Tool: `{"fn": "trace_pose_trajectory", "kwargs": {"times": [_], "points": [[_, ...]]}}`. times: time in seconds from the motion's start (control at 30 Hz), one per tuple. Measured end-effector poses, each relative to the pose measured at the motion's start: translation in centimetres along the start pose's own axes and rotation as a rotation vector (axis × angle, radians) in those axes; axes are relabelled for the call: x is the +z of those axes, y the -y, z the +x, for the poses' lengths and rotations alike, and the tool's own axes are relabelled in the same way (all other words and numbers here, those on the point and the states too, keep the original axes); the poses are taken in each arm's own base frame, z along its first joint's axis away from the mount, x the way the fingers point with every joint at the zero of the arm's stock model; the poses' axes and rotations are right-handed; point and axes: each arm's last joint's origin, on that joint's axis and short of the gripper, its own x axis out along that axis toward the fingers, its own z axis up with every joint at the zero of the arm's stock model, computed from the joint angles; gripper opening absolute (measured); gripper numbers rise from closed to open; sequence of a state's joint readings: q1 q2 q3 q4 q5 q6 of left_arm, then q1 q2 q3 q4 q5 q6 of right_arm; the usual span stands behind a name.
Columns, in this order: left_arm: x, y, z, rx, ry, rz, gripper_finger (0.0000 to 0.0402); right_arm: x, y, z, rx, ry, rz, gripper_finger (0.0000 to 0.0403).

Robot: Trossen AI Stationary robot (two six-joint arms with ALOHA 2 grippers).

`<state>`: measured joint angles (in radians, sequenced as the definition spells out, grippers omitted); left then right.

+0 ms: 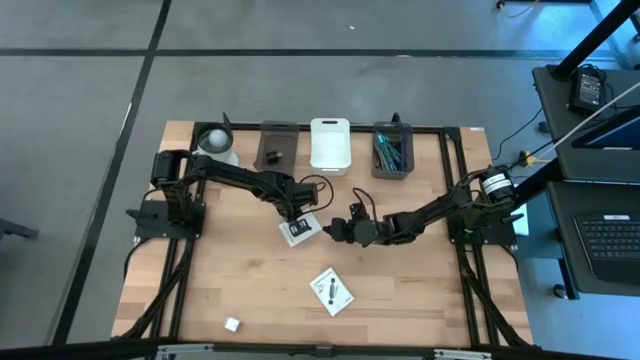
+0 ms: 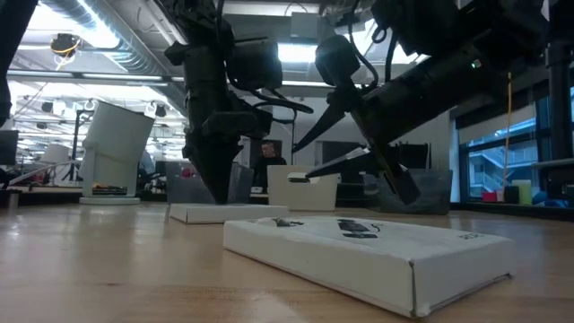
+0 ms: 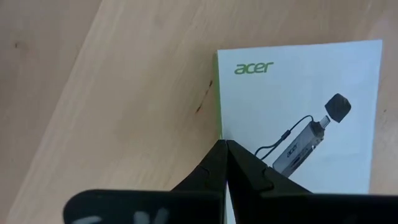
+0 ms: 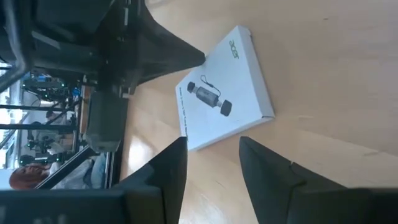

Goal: Pick and place items into bin
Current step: Put the left white card reader box into the white bin

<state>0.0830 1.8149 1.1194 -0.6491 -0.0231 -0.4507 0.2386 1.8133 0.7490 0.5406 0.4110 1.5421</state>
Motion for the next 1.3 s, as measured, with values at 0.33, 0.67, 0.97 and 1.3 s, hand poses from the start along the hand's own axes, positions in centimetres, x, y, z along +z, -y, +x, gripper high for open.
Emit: {"fn": "trace_pose_trajectory", "kwargs": {"times": [0.33, 0.67, 0.97, 1.3], "points": [[-0.08, 0.06, 0.07, 0.01, -0.003, -0.001, 0.0002, -0.01, 0.0, 0.0, 0.0, -0.005, 0.002, 0.0151], [-0.07, 0.04, 0.09, 0.015, -0.001, -0.008, 0.0003, -0.15, 0.04, -0.01, -0.005, -0.049, 0.097, 0.0151], [-0.04, -0.02, 0.1, 0.029, 0.005, -0.008, 0.0003, -0.19, 0.28, -0.01, -0.029, -0.058, 0.09, 0.0151], [-0.03, -0.04, 0.11, 0.032, 0.006, -0.005, 0.0003, -0.23, -0.15, 0.23, -0.082, -0.057, 0.074, 0.0151]]}}
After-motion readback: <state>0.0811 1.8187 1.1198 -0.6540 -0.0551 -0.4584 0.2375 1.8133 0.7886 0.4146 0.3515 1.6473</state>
